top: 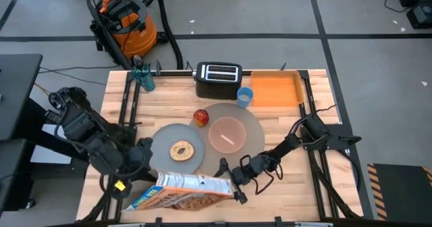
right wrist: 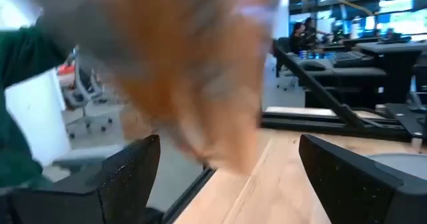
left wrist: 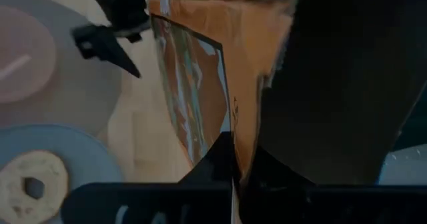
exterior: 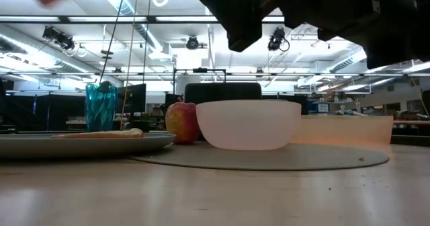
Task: Arrange a breakfast setting
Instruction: Pour the cereal from the cereal box into the orange bowl
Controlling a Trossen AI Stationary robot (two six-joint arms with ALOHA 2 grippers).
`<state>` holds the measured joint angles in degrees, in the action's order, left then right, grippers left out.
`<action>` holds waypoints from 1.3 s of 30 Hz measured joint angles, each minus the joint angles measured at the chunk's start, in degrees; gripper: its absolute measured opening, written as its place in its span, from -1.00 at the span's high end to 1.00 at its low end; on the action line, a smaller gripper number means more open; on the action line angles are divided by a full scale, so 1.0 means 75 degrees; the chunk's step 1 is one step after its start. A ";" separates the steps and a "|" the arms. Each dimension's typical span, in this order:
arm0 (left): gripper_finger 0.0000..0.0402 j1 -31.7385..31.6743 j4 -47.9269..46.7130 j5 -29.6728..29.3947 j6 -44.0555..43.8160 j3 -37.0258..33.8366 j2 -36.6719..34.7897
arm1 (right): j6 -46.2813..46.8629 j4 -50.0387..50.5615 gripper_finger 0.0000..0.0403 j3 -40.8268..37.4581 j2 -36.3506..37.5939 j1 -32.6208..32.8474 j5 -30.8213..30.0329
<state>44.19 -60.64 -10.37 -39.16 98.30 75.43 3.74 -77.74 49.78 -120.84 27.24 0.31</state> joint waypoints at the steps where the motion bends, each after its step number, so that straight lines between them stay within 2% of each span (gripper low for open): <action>1: 0.99 -0.0032 0.0000 -0.0006 0.0060 0.0000 -0.0039 | -0.0075 0.0087 -0.82 0.0000 0.0000 0.0000 0.0048; 6: 0.99 -0.0140 -0.0004 -0.0032 0.0154 0.0003 -0.0217 | -0.0370 -0.0198 -0.82 0.0000 0.0000 -0.0007 0.0008; 12: 0.99 -0.0135 -0.0024 -0.0312 0.0318 0.0003 -0.0285 | -0.0115 -0.1326 -0.82 0.0000 0.0006 0.0003 -0.0911; 16: 0.98 -0.0135 -0.0108 -0.0729 0.0485 0.0003 -0.0284 | 0.0088 -0.1546 -0.82 0.0048 0.0057 0.0000 -0.0724; 22: 0.97 -0.0134 0.0108 -0.1092 0.0952 0.0003 -0.0272 | 0.0132 -0.1569 -0.78 0.0402 0.0070 -0.0036 -0.0943; 27: 0.96 -0.0121 0.0146 -0.1106 0.1006 0.0014 -0.0277 | 0.0118 -0.1572 -0.59 0.0759 0.0070 -0.0100 -0.0917; 35: 0.94 -0.0119 0.0150 -0.1138 0.0842 0.0023 -0.0287 | -0.0148 -0.1547 -0.12 0.0912 0.0067 -0.0157 -0.1101; 39: 0.87 -0.0114 0.0099 -0.1231 0.0494 0.0016 -0.0301 | -0.0180 -0.1532 -0.08 0.0927 0.0067 -0.0155 -0.1314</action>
<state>43.34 -59.90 -19.60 -35.46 98.42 73.17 2.39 -89.23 56.73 -120.33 26.09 -9.55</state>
